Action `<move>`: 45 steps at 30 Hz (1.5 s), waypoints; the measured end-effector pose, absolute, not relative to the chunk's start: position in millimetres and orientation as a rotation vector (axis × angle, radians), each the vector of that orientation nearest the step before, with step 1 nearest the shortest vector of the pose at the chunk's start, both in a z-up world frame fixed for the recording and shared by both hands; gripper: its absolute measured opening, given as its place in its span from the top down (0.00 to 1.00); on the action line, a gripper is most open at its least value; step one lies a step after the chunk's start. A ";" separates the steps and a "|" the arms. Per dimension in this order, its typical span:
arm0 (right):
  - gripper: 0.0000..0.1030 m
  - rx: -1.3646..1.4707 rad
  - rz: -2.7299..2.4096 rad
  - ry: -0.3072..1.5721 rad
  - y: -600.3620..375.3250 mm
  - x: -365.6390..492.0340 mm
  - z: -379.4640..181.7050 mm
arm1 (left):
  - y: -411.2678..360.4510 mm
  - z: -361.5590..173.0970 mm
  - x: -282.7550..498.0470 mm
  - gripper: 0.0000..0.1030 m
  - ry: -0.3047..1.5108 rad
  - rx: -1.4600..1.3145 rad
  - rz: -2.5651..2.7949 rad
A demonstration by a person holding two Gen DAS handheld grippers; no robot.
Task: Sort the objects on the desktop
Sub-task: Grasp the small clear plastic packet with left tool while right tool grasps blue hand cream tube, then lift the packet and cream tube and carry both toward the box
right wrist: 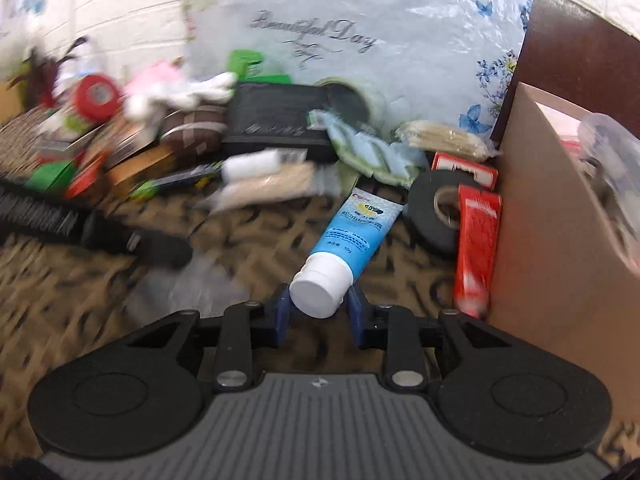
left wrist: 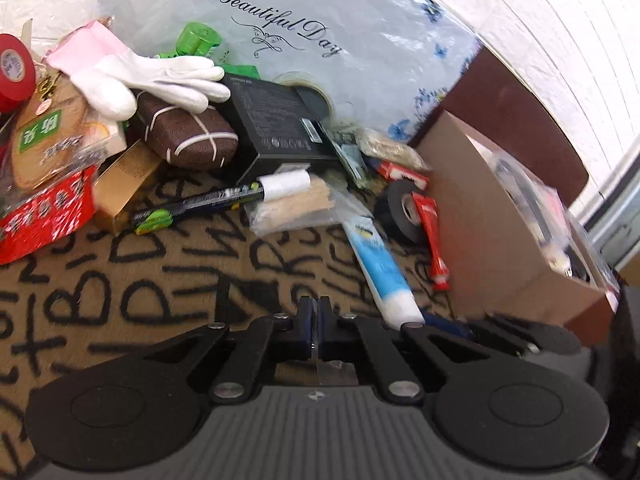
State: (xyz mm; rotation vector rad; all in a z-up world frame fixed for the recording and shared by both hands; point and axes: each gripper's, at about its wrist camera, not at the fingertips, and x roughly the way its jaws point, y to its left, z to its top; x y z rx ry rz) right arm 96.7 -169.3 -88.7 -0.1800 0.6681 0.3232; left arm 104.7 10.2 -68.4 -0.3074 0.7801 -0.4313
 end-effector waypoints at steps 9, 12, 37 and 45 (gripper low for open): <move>0.74 -0.197 0.348 0.741 -204.5 -5.5 -88.2 | 8.6 -68.7 61.8 0.97 0.781 -0.282 -0.493; 0.73 -0.204 0.343 0.737 -208.0 -21.3 -88.6 | -2.1 -69.8 57.3 0.93 0.789 -0.260 -0.527; 0.55 -0.197 0.304 0.706 -196.9 14.8 -96.0 | -49.2 -81.2 69.6 0.85 0.831 -0.193 -0.591; 0.60 -0.150 0.309 0.704 -198.4 18.6 -99.1 | -64.2 -81.5 70.5 0.98 0.822 -0.151 -0.610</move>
